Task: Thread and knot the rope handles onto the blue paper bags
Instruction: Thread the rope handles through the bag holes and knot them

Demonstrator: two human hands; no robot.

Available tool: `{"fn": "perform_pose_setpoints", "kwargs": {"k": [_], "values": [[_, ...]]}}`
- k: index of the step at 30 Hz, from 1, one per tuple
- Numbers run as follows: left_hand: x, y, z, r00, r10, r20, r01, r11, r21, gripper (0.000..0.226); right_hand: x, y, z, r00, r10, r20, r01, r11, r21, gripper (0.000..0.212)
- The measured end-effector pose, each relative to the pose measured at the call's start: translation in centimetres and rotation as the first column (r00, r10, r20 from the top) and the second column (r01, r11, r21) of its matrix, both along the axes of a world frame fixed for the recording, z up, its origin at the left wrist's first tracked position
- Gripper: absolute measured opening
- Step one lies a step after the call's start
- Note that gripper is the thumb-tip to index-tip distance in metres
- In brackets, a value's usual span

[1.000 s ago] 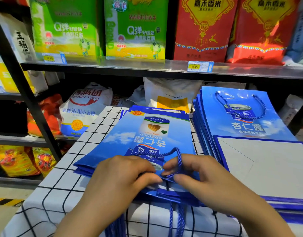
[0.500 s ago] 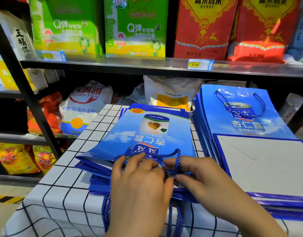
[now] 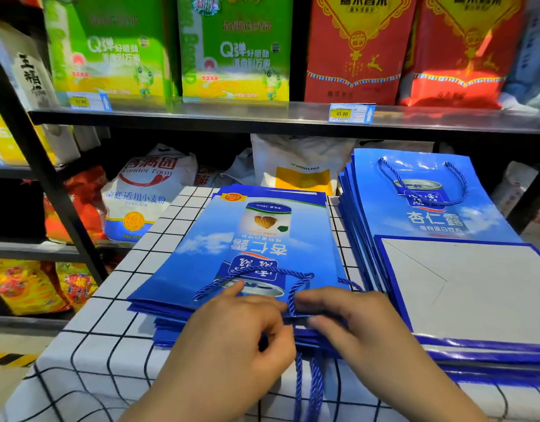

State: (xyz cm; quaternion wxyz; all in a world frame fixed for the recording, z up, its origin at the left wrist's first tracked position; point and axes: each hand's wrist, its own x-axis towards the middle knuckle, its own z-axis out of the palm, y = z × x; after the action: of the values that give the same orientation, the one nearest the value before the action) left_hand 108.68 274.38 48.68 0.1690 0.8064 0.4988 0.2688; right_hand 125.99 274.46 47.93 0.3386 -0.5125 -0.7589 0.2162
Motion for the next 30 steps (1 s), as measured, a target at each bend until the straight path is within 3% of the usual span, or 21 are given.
{"fn": "perform_pose_setpoints", "kwargs": {"k": [3,6,10,15,17,19,21,24,27,30], "values": [[0.4,0.3,0.8,0.96,0.105,0.258,-0.091,0.994,-0.066,0.034,-0.1,-0.4,-0.4,0.993,-0.045,-0.112,0.049,0.998,0.03,0.03],[1.3,1.4,1.4,0.97,0.163,0.18,-0.152,0.986,-0.074,0.013,-0.1,-0.7,-0.8,0.98,-0.072,-0.184,0.084,0.995,0.056,0.032],[2.4,2.2,1.0,0.989,0.14,0.05,-0.138,0.99,-0.043,0.019,-0.1,-0.9,-1.1,0.972,-0.088,-0.218,0.101,0.994,0.048,0.041],[1.1,3.9,1.3,0.922,0.324,0.21,-0.345,0.936,0.071,0.016,-0.2,-1.1,-1.4,0.97,-0.062,-0.234,0.075,0.996,0.044,0.025],[0.5,3.4,1.4,0.968,0.203,0.149,-0.215,0.974,0.067,0.019,-0.3,-1.1,-1.5,0.971,-0.063,-0.231,0.084,0.993,0.081,0.02],[0.0,2.4,1.6,1.0,0.02,-0.007,-0.02,1.0,0.006,0.055,-0.2,-0.9,-1.5,0.966,-0.076,-0.248,0.12,0.979,0.165,0.012],[-0.2,1.8,1.4,0.975,-0.078,-0.21,0.075,0.997,-0.022,0.083,-0.2,-0.8,-1.5,0.952,-0.09,-0.292,0.16,0.961,0.227,0.012],[0.0,1.6,1.5,0.941,-0.058,-0.332,0.079,0.996,0.051,0.065,-0.5,-0.5,-1.4,0.94,-0.127,-0.318,0.237,0.911,0.338,0.018],[-0.2,2.0,2.0,0.989,-0.05,-0.138,0.052,0.999,0.012,0.042,-0.5,-0.4,-0.8,0.903,-0.198,-0.381,0.366,0.818,0.443,0.016],[-0.2,2.8,1.8,0.997,-0.011,0.071,0.014,0.999,-0.035,0.024,-0.4,-0.3,-0.1,0.839,-0.259,-0.479,0.483,0.761,0.434,0.01]]}}
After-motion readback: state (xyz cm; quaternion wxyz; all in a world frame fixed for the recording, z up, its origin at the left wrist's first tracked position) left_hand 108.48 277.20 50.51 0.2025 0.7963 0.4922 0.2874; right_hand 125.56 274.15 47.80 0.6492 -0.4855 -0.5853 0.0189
